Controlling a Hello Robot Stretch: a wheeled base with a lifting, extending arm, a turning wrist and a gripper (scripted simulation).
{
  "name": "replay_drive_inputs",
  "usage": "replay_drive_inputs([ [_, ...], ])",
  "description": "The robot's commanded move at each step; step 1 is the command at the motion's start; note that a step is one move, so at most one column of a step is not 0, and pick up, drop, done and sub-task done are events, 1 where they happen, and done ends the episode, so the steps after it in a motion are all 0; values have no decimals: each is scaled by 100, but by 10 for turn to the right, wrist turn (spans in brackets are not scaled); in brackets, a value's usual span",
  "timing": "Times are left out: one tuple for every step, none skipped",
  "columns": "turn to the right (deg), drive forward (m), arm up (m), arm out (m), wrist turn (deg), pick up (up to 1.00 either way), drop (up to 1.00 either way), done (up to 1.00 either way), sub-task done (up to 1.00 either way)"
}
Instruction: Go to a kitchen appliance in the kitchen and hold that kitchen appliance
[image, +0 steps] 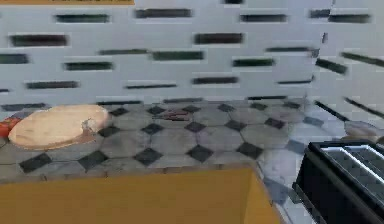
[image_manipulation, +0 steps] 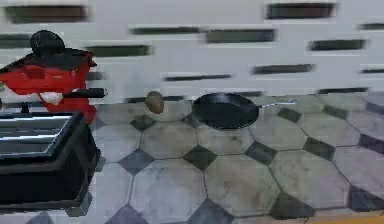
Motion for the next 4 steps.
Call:
replay_drive_inputs([
  [-270,0,0,0,0,0,0,0,0],
  [0,0,50,0,0,0,0,0,0],
  [0,0,38,0,0,0,0,0,0],
  [0,0,0,38,0,0,0,0,0],
])
